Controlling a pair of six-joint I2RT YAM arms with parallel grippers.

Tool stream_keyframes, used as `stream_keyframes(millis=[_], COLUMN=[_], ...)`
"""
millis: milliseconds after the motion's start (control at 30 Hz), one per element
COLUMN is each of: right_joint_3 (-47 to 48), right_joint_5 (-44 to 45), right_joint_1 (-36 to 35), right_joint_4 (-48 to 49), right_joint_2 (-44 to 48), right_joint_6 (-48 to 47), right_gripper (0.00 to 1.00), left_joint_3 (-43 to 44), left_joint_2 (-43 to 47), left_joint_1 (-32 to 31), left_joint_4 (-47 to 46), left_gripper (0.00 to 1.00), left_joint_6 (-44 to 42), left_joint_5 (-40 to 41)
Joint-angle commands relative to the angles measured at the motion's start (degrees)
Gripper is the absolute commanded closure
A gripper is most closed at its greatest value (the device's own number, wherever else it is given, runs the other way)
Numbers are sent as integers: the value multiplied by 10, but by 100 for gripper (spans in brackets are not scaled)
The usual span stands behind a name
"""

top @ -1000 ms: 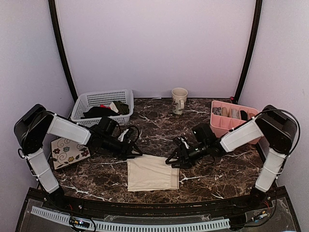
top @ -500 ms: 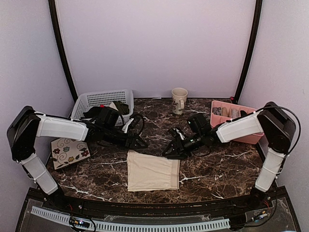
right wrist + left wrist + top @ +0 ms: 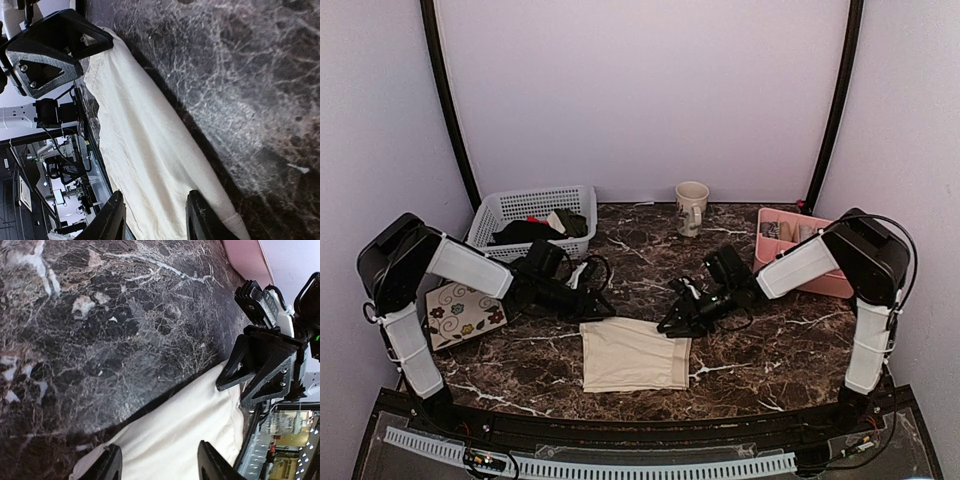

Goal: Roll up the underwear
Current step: Smooth out the underwear at the center of the board.

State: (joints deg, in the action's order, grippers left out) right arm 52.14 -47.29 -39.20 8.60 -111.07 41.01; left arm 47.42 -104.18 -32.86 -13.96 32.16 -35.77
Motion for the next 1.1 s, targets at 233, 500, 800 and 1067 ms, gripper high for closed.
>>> stream_keyframes(millis=[233, 500, 800, 1067], right_joint_3=[-41, -85, -170, -179], right_joint_5=[42, 42, 42, 42], right_joint_1=[-67, -136, -135, -135], right_joint_4=[5, 103, 199, 164], right_joint_2=[174, 117, 21, 105], right_joint_6=[-5, -5, -5, -5], right_gripper=[58, 58, 58, 58], left_joint_3=[-51, -113, -206, -223], left_joint_2=[209, 168, 83, 159], left_joint_1=[-90, -165, -169, -180], left_joint_4=[24, -104, -213, -153], left_gripper=[24, 23, 26, 29], left_joint_6=[0, 109, 174, 124], left_joint_5=[-20, -2, -13, -5])
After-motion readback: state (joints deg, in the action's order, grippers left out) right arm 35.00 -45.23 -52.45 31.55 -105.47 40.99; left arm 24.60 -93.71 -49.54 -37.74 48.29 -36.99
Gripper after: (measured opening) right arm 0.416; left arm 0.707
